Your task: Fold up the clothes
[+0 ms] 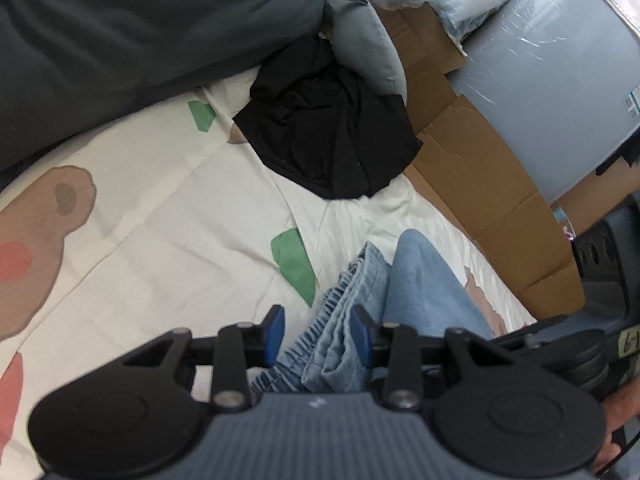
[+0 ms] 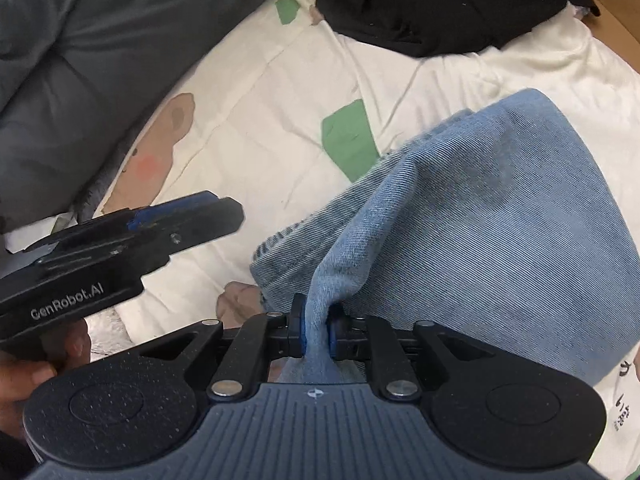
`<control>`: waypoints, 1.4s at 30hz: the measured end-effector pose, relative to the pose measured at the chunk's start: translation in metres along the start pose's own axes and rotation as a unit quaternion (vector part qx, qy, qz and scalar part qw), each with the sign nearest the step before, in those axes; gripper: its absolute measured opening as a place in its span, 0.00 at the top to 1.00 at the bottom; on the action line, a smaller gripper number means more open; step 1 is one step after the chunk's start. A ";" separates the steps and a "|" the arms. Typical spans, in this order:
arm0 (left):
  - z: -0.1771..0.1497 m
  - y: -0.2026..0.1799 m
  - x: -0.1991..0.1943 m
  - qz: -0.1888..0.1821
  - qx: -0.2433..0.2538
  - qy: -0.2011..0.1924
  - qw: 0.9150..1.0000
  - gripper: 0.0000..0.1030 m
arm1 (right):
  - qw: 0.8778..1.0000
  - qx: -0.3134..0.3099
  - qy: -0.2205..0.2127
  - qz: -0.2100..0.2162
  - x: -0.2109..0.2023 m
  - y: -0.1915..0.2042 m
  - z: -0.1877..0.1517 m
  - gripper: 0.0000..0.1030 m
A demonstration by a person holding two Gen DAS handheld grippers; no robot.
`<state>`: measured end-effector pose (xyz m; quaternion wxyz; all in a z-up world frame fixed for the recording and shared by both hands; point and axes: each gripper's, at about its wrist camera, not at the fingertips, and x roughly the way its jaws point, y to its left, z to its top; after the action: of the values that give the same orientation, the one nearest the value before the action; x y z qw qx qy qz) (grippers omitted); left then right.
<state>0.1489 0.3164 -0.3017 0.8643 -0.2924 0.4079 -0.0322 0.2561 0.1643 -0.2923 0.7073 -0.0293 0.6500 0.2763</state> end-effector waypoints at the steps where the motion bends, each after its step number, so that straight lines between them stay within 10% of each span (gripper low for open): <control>1: 0.000 0.000 -0.001 0.001 -0.001 -0.001 1.000 0.63 | 1.000 0.004 -0.002 0.008 -0.001 0.000 -0.001 0.79; 15: 0.019 -0.022 -0.010 0.002 0.037 -0.004 0.999 0.62 | 0.989 0.088 -0.089 0.075 -0.064 -0.021 -0.029 0.72; 25: -0.002 -0.023 0.009 -0.010 0.032 0.054 0.998 0.31 | 0.983 0.115 -0.141 0.003 -0.083 -0.080 -0.080 0.70; 31: -0.017 -0.011 0.021 -0.012 0.003 0.112 0.994 0.69 | 0.978 0.156 -0.136 -0.012 -0.067 -0.102 -0.117 0.70; 42: -0.025 -0.009 -0.008 -0.024 -0.008 0.112 0.993 0.82 | 0.963 0.224 -0.152 0.008 -0.056 -0.135 -0.147 0.64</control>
<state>0.1271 0.2989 -0.3036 0.8097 -0.3036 0.4955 -0.0823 0.1811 -0.0283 -0.3051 0.7842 0.1770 0.5802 0.1306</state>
